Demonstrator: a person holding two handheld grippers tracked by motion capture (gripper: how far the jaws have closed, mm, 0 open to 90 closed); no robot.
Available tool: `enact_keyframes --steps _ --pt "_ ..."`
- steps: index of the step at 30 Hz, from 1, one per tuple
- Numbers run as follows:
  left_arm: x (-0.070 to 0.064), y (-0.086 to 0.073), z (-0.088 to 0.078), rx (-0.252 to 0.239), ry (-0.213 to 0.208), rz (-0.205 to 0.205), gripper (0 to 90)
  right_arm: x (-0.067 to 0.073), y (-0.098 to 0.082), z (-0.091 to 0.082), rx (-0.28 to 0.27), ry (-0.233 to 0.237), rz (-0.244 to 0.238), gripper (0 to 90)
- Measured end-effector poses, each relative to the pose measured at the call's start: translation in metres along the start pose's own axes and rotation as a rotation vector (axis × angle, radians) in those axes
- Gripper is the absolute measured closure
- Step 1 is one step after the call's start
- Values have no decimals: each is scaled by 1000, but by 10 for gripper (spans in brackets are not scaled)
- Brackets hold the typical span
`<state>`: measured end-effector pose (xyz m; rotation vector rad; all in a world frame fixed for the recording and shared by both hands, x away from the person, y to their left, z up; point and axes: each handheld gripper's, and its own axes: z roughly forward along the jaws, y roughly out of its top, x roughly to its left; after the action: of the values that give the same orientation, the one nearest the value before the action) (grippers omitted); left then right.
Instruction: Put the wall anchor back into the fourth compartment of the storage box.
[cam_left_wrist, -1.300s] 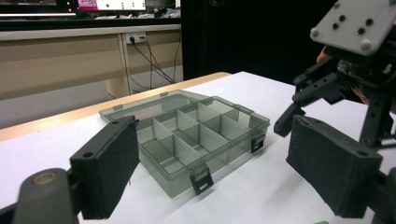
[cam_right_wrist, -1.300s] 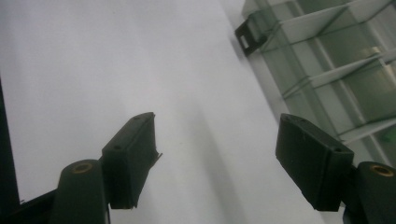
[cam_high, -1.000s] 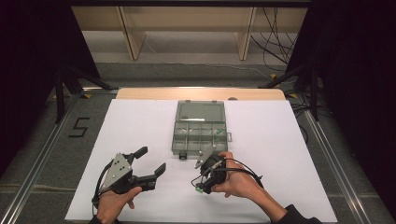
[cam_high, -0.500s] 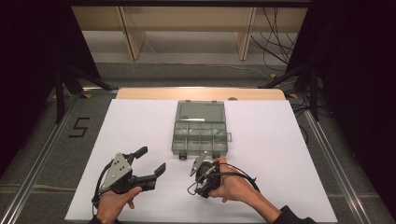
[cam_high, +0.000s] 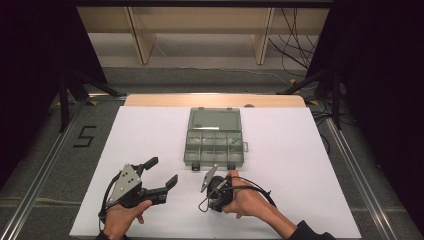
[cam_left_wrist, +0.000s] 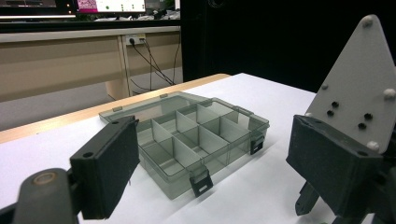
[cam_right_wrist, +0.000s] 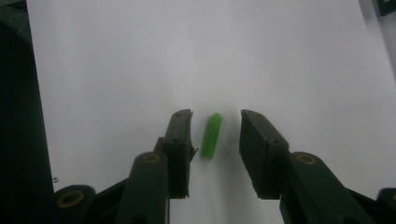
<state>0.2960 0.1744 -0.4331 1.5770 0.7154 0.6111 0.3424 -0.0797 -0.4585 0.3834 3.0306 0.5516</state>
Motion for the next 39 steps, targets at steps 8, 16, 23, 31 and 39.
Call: enact_keyframes --steps 8,16,23,31,39 --pt "-1 0 0 0 1 4 161 0 1 4 20 2 -28 774" --pt "-1 0 0 2 1 3 161 -1 2 5 21 17 -19 840" --pt "0 0 1 -18 -8 9 161 -4 1 -1 7 10 -14 841" --pt "-1 0 0 4 2 11 161 -15 1 -23 -54 -20 -8 841" --pt "-1 0 0 3 2 12 161 -24 -2 -36 -90 -42 20 841"
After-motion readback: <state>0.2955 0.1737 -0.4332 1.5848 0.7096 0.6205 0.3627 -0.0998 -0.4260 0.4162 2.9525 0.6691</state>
